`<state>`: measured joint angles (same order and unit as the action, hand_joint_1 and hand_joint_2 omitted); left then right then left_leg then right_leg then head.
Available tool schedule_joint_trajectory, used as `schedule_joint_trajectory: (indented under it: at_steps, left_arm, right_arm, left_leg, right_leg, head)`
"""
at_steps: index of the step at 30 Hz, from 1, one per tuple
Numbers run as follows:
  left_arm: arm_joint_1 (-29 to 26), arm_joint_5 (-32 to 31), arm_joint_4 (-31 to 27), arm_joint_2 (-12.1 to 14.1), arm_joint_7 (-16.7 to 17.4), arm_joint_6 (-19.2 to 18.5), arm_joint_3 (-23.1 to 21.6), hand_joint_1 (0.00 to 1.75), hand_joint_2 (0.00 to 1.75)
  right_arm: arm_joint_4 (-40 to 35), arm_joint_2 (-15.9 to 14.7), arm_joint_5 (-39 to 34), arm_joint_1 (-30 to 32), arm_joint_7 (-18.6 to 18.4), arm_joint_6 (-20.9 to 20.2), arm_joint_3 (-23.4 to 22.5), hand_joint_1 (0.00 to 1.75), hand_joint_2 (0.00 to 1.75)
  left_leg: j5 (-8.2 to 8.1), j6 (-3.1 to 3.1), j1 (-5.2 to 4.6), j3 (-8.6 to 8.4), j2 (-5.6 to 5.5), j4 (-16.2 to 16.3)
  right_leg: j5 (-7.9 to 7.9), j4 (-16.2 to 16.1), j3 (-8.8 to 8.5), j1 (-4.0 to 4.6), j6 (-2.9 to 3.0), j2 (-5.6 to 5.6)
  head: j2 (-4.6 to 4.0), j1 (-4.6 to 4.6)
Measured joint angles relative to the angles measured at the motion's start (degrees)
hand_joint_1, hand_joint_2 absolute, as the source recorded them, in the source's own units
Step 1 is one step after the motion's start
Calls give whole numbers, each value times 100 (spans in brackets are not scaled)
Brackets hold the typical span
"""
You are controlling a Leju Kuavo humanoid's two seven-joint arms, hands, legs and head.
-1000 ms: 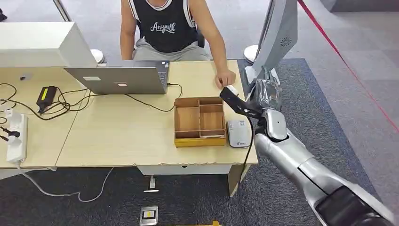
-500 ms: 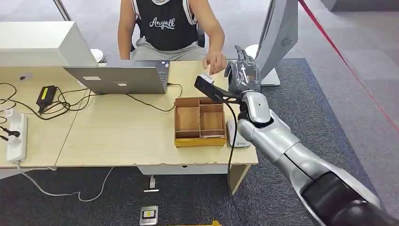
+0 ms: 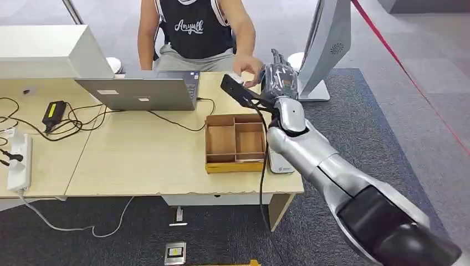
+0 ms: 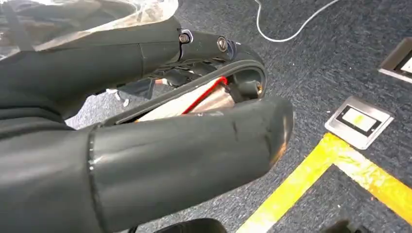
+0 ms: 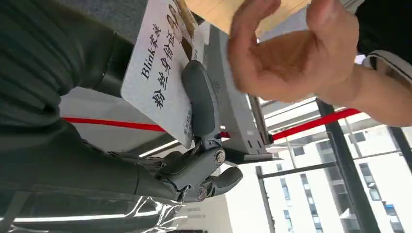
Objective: Pass the card to the sensor for recognition and then transmit it.
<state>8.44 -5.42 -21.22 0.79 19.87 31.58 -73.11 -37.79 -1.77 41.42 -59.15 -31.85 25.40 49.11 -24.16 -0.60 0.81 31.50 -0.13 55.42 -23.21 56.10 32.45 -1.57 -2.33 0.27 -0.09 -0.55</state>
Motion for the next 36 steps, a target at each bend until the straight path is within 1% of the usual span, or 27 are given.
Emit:
schedule_joint_trajectory:
  at_steps: [5,26,28,29,34,35,36]
  left_arm:
    - [2,-61,0,4,11,-52,0,0,0]
    - [2,-101,0,4,17,-96,0,0,0]
    - [2,-113,0,4,17,-96,0,0,0]
    - [2,-116,0,4,17,-96,0,0,0]
    - [0,-160,0,4,17,-96,2,0,0]
    - [0,-170,0,4,17,-96,2,0,0]
    - [0,-179,0,4,17,-96,2,0,0]
  right_arm:
    - [234,48,26,-38,-196,90,50,175,175]
    - [564,105,77,-108,-297,114,149,175,175]
    - [572,105,85,-117,-319,111,164,3,175]
    - [585,107,87,-122,-323,111,170,0,175]
    - [623,105,109,-122,-387,146,205,0,175]
    - [623,103,109,-122,-384,166,208,0,0]
    - [623,100,99,-123,-376,186,208,0,0]
  left_leg:
    - [0,0,0,0,0,0]
    - [0,0,0,1,0,0]
    - [0,0,0,1,0,0]
    - [0,0,0,1,0,0]
    - [0,0,0,0,0,0]
    - [0,0,0,-1,0,0]
    - [0,0,0,-1,0,0]
  right_leg:
    - [0,0,0,0,0,0]
    - [0,0,1,0,0,0]
    - [-1,0,1,0,0,0]
    - [-1,0,2,0,0,0]
    - [0,0,2,0,1,1]
    - [1,0,2,0,1,1]
    - [1,0,2,0,2,1]
  head:
    - [0,0]
    - [0,0]
    - [2,0]
    - [0,0]
    - [2,0]
    - [0,0]
    - [2,0]
